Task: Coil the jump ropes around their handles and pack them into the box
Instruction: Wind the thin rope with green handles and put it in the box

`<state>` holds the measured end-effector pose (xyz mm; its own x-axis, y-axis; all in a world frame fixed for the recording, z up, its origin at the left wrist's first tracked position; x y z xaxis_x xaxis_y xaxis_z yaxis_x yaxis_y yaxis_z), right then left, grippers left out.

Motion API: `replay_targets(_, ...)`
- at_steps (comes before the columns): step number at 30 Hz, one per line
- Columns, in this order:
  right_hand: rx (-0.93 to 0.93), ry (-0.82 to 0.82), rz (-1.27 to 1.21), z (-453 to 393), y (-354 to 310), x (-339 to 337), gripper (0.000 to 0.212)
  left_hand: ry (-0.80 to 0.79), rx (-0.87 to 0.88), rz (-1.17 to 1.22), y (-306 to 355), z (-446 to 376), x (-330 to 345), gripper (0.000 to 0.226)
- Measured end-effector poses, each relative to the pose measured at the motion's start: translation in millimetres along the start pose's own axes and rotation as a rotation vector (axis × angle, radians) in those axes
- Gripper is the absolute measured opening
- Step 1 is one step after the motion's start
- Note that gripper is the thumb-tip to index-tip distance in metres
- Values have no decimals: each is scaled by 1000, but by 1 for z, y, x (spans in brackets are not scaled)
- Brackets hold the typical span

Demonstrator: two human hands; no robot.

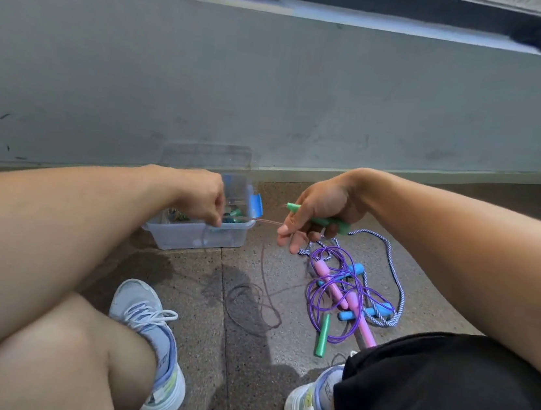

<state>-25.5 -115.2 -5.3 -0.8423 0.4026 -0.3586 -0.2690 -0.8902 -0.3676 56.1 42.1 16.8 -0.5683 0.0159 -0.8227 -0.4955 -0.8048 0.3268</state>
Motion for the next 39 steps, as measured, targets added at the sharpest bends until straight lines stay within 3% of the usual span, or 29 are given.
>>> replay_targets(3, 91, -14, 74, 3, 24, 0, 11, 38, -295, -328, -54, 17, -14, 21)
replay_targets(7, 189, -21, 106, 6, 48, -1, 9, 19, -599, -416, -113, 44, -28, 48)
replay_targets(9, 164, -6, 94, 3, 45, -1, 11, -19, -496, -361, -104, 37, -18, 50)
replay_targets(11, 97, 16, 52, -1, 30, -1, 12, -86, -276, -106, -72, 20, 4, 53)
replay_targets(13, 24, 17, 3, -4, 11, -1, 14, -96, -59, 163, -23, 8, 12, 46)
replay_targets(16, -45, 3, -57, -5, -10, -2, 16, -43, 173, 317, 39, -4, 7, 30)
replay_targets(18, -63, -3, -69, -5, -18, -2, 16, -22, 225, 279, 57, -6, 6, 7)
replay_targets(22, -58, 9, -77, -4, -18, -4, 19, 9, 189, 221, 51, -6, 2, 13)
replay_targets(25, -29, 21, -39, -4, -10, -4, 15, 111, 43, 70, 19, -3, -12, 14)
replay_targets(29, 74, 16, 49, -3, 16, -2, 10, 201, -333, -193, -58, 18, -30, 25)
replay_targets(34, 97, 4, -34, 6, 32, -2, 14, 196, -737, -172, -137, 59, -35, 44)
replay_targets(39, 55, 38, -30, 6, 13, 0, 9, 274, -703, -97, -122, 56, -42, 40)
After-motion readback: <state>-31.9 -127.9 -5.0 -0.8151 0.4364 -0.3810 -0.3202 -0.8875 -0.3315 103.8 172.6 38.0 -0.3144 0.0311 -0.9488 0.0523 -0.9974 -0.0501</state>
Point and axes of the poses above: each hand's wrist, its own z-axis away from the middle knuckle, its own x-axis out of the palm, y = z × x, the point moved 9 cm from there along -z, towards the middle knuckle, and after that the axes turned 14 degrees about z, right-handed, at the moved point
